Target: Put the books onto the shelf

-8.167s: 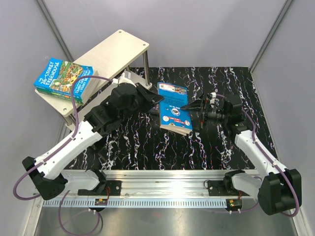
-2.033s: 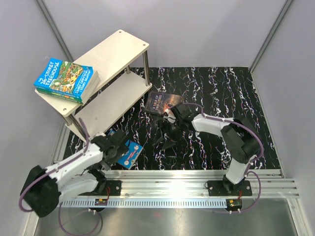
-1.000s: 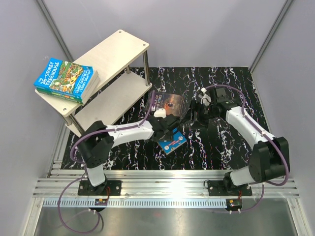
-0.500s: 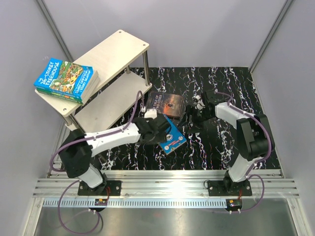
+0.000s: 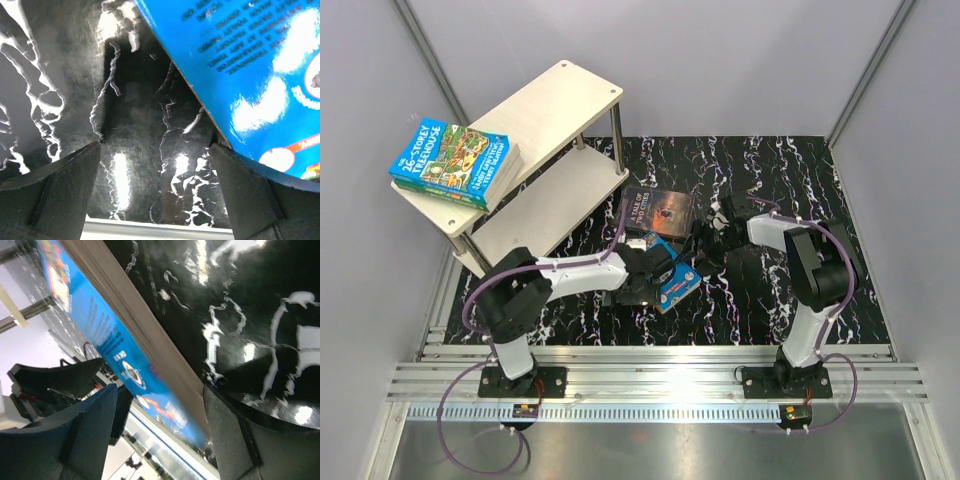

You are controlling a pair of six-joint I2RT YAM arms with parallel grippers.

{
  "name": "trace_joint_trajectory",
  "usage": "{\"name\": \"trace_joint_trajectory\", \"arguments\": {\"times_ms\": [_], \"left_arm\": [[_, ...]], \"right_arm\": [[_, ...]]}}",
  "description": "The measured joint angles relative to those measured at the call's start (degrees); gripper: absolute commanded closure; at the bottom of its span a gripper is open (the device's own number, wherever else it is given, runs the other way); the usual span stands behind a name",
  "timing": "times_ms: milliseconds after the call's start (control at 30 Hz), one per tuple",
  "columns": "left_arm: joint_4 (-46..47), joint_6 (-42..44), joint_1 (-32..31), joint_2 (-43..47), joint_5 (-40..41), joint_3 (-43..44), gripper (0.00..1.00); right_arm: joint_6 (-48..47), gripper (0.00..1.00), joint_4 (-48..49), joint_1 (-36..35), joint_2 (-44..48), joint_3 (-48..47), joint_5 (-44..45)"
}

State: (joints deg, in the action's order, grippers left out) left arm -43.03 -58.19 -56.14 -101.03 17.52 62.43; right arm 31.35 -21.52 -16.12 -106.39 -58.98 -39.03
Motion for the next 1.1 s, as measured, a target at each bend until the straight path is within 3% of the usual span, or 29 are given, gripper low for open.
{"name": "trace_joint_trajectory", "arguments": {"times_ms": [267,433,500,567,600,867,1100], "left_arm": [[-2.1,2.8,0.4,-2.3,-1.6,3.1,0.04],[-2.4,3.4,0.5,-2.3,-3.3,3.1,0.04],[-2.6,3.8,0.4,-2.3,-3.9,3.2,0.04],[-3.1,4.1,0.4,-2.6,-4.3,3.6,0.04],[-3.5,4.3,0.4,-2.8,-4.3,4.0,0.04],[-6.8,5.0,0.3,-2.5,-4.6,4.6,0.01],[-10.6,4.0,0.3,6.9,-1.8,3.4,0.01]], "right_arm": [[1.2,0.31,7.6,-2.4,0.0,1.7,-0.4],[0.6,0.42,8.6,-7.1,2.2,1.7,4.4],[0.2,0.67,8.3,-8.3,3.9,1.7,5.7],[-0.1,0.83,7.9,-9.0,5.9,2.1,6.0],[-0.6,1.0,7.7,-9.2,6.8,2.4,6.3],[1.4,1.0,13.3,-9.4,8.7,6.4,2.9],[18.8,1.0,29.6,-9.5,15.4,11.8,-6.9]]}}
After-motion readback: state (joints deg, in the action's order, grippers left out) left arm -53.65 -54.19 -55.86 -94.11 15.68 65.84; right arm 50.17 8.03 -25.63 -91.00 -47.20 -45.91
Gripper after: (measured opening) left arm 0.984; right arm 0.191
